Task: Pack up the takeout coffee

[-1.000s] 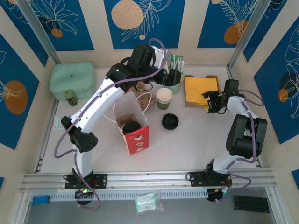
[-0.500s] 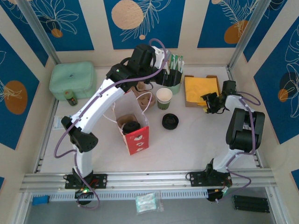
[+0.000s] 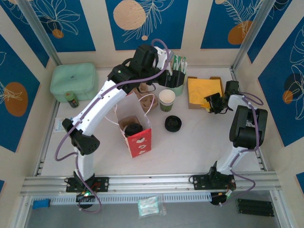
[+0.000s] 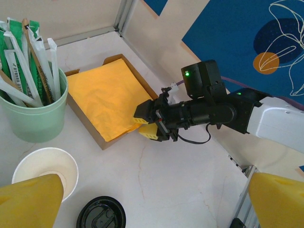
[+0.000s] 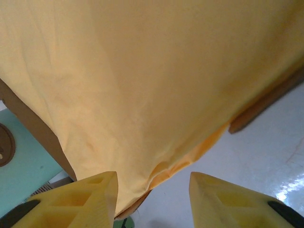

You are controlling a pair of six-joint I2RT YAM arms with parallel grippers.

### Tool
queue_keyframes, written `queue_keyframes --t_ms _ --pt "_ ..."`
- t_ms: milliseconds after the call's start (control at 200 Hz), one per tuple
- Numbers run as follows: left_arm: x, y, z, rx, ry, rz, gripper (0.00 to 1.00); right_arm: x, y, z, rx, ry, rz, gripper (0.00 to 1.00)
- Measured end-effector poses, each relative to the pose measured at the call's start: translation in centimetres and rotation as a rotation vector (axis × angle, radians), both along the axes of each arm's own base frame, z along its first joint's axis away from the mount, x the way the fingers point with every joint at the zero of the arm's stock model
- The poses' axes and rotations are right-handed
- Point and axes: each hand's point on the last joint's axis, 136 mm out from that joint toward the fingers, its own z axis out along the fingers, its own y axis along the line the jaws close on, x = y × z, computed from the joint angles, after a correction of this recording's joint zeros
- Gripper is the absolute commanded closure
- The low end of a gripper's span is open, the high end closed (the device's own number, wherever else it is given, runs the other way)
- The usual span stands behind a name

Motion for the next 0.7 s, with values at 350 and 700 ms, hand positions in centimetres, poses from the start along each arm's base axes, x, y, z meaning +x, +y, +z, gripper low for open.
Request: queue_keyframes --t_ms 350,700 --pt "-0.1 0.1 -0.2 0.007 0.007 0.000 0.01 1.5 0.0 -0.3 -0.001 -0.008 0.007 0.72" --pt "-0.1 0.1 -0.2 0.008 0.008 0.000 0.01 1.8 0.2 -0.4 0.003 -0.015 0.007 1.00"
